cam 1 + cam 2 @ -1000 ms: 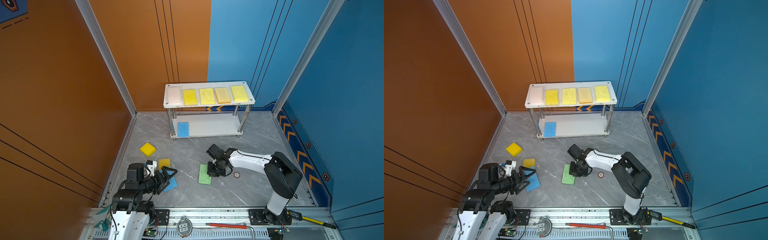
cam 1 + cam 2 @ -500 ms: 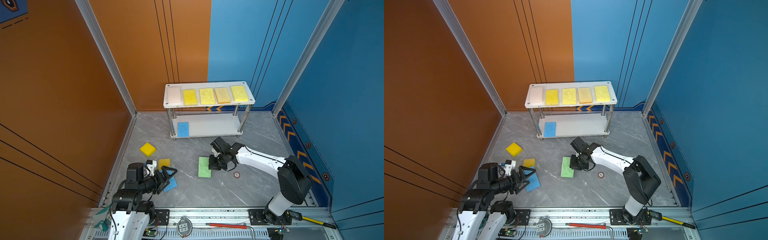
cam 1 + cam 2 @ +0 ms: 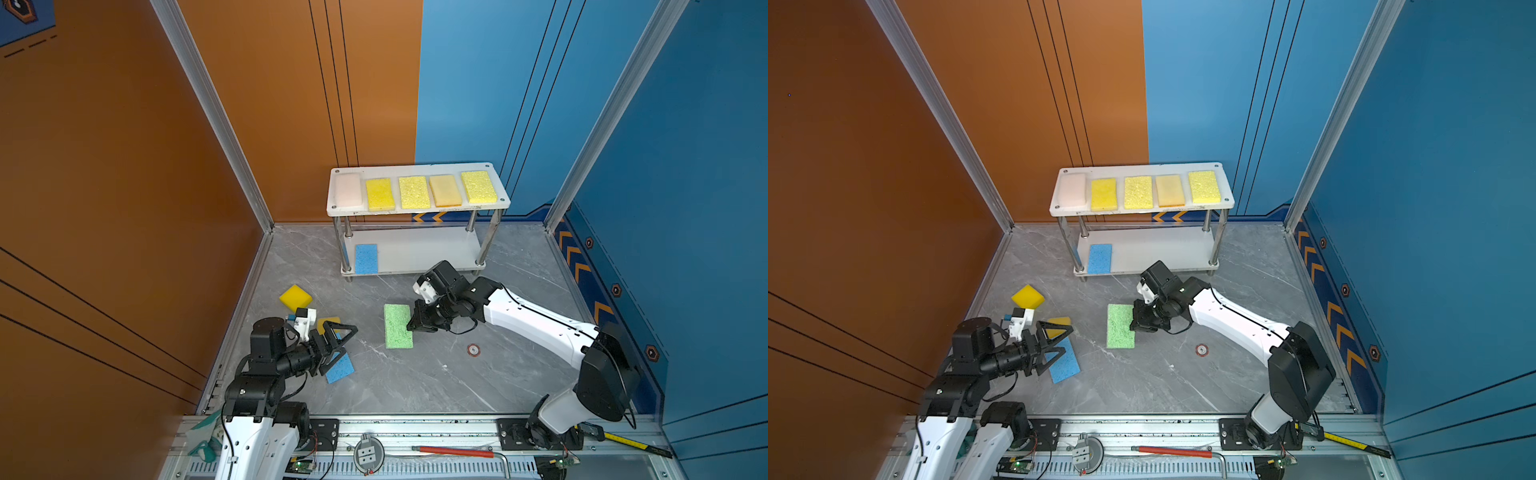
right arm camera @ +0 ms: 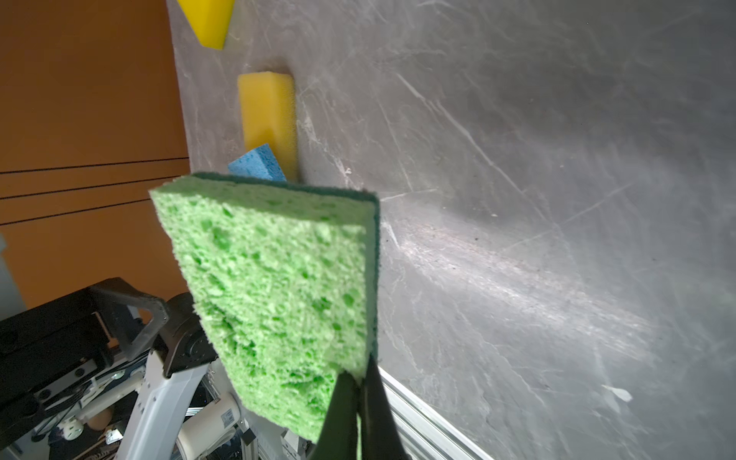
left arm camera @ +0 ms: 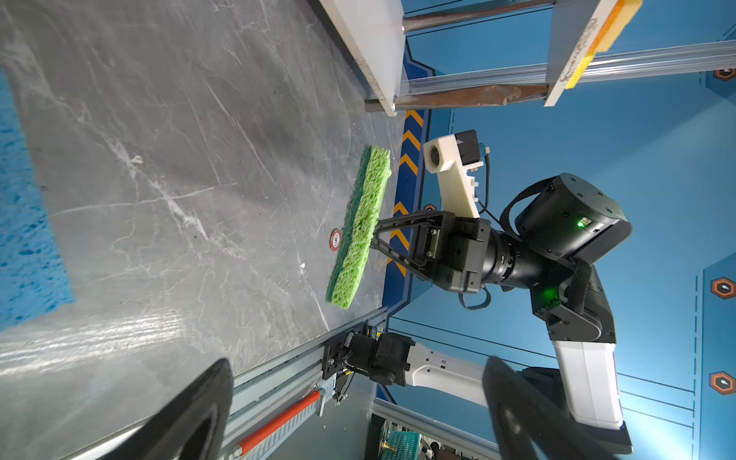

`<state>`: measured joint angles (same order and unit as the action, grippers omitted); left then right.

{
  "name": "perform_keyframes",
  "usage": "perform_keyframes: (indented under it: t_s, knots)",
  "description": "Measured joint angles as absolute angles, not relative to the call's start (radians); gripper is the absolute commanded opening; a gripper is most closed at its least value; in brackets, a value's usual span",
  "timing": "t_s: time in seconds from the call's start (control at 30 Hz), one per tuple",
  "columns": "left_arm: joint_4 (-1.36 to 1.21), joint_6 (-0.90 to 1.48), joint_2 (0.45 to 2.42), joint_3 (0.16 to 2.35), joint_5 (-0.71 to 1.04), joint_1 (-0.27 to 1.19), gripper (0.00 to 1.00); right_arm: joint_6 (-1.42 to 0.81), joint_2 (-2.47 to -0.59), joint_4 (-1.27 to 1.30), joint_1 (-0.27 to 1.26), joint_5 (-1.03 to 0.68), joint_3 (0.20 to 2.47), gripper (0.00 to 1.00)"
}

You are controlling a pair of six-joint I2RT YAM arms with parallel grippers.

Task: Place and organize the cleaning sponges onto the shelf
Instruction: 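Lift the green sponge upright with the right gripper toward the left gripper, then hold the green sponge up to the left gripper while the left gripper approaches it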

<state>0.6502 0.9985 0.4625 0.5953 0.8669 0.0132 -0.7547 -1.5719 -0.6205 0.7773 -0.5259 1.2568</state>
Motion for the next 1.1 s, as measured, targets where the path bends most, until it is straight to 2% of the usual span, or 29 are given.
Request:
perform_keyframes:
  t_s: [0.27, 0.37, 0.43, 0.5, 0.53, 0.67, 0.77, 1.1]
  knots:
    - [0.535, 1.056, 0.502, 0.588, 0.888, 0.038, 0.99, -0.730, -1.577, -0.621, 0.855, -0.602, 1.357, 0.00]
    - [0.524, 1.056, 0.521, 0.588, 0.888, 0.051, 0.95, -0.728, -1.592, -0.621, 0.878, -0.619, 1.390, 0.00]
    - [0.519, 1.056, 0.533, 0.588, 0.886, 0.060, 0.89, -0.728, -1.605, -0.621, 0.893, -0.628, 1.407, 0.00]
    - [0.517, 1.055, 0.543, 0.588, 0.883, 0.069, 0.87, -0.728, -1.618, -0.625, 0.906, -0.629, 1.420, 0.00]
    - [0.516, 1.055, 0.548, 0.589, 0.879, 0.073, 0.82, -0.728, -1.625, -0.629, 0.912, -0.629, 1.428, 0.00]
    - [0.512, 1.050, 0.560, 0.590, 0.871, 0.088, 0.75, -0.727, -1.650, -0.646, 0.933, -0.630, 1.452, 0.00]
    - [0.512, 1.046, 0.565, 0.590, 0.863, 0.099, 0.61, -0.721, -1.667, -0.655, 0.945, -0.630, 1.473, 0.00]
    - [0.504, 1.037, 0.566, 0.596, 0.838, 0.111, 0.25, -0.706, -1.695, -0.682, 0.958, -0.633, 1.523, 0.00]
